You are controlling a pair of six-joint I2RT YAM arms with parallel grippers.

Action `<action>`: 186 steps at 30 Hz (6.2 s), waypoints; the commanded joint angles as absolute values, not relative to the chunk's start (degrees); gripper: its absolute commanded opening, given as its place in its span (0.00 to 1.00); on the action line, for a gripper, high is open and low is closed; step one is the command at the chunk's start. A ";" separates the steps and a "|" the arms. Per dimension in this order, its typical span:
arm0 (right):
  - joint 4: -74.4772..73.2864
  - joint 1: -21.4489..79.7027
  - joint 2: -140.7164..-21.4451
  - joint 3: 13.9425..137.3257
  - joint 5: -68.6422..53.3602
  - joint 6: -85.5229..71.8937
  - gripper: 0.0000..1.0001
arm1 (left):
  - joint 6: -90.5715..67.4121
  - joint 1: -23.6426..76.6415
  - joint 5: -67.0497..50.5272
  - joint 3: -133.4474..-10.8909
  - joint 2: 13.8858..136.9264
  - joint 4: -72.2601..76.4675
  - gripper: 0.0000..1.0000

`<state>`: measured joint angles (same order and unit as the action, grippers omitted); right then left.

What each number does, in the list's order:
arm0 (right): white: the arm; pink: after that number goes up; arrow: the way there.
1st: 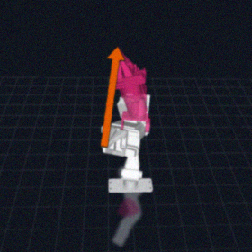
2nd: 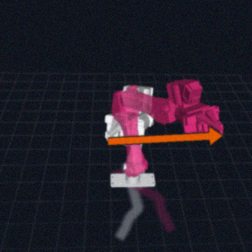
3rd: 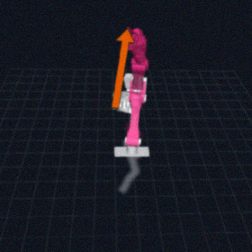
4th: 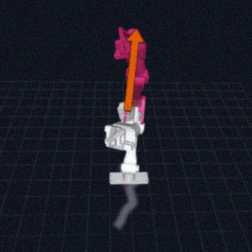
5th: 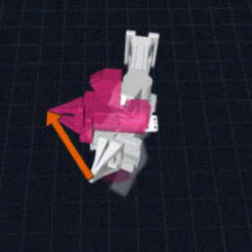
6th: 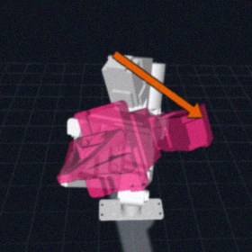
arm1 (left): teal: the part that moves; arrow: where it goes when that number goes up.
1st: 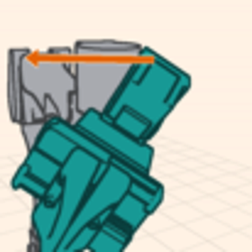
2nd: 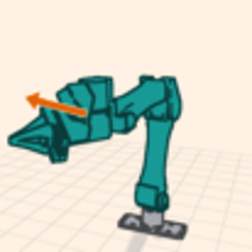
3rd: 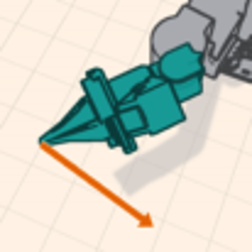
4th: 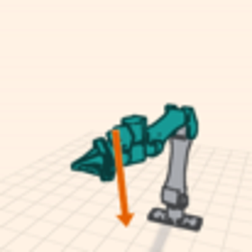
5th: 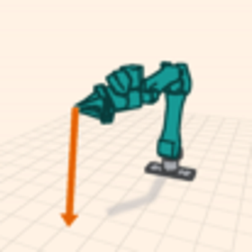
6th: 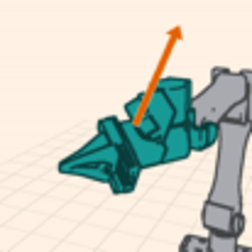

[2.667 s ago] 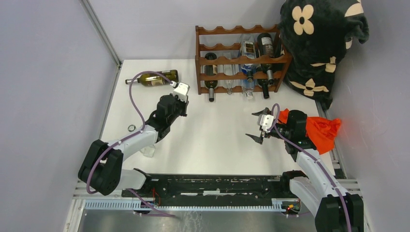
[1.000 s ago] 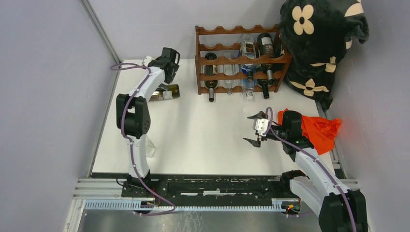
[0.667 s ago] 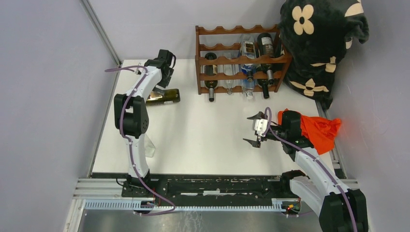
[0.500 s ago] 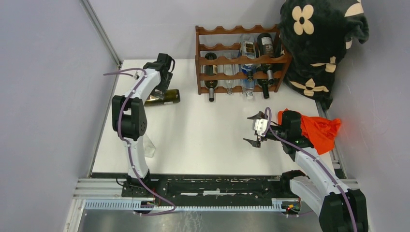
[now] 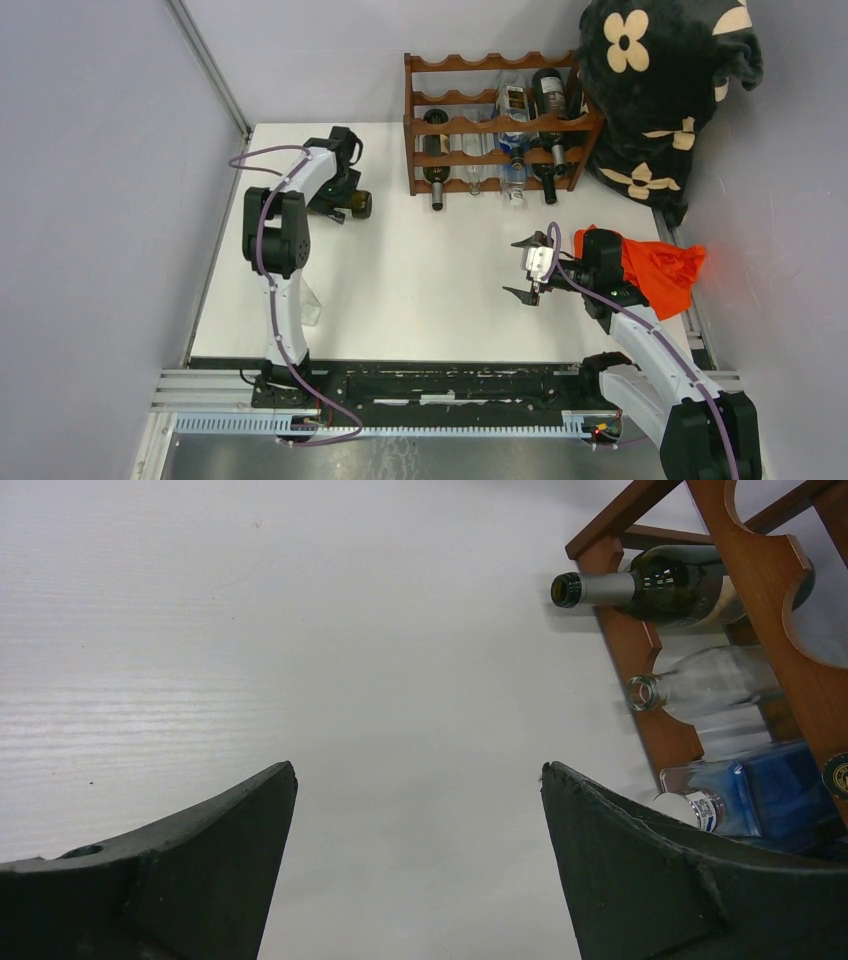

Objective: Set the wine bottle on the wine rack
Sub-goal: Pick up the wine bottle from the center of the board.

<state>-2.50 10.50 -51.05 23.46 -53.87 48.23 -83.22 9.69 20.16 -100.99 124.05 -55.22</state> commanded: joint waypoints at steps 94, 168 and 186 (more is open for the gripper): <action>-24.26 8.94 -48.84 28.48 -62.83 80.32 0.98 | -19.82 43.15 -23.65 -38.29 58.15 6.77 0.02; -58.94 21.09 -82.46 61.69 -37.58 94.66 0.29 | 5.85 53.39 -23.51 -53.34 82.00 -11.35 0.02; -51.20 18.35 -70.34 51.54 -47.21 86.73 0.02 | 3.07 53.83 -12.82 -49.57 74.62 -10.53 1.00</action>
<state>-55.24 20.05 -73.93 52.86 -39.05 91.37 2.37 54.13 -16.75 -49.95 78.85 -14.59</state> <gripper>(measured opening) 0.393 0.994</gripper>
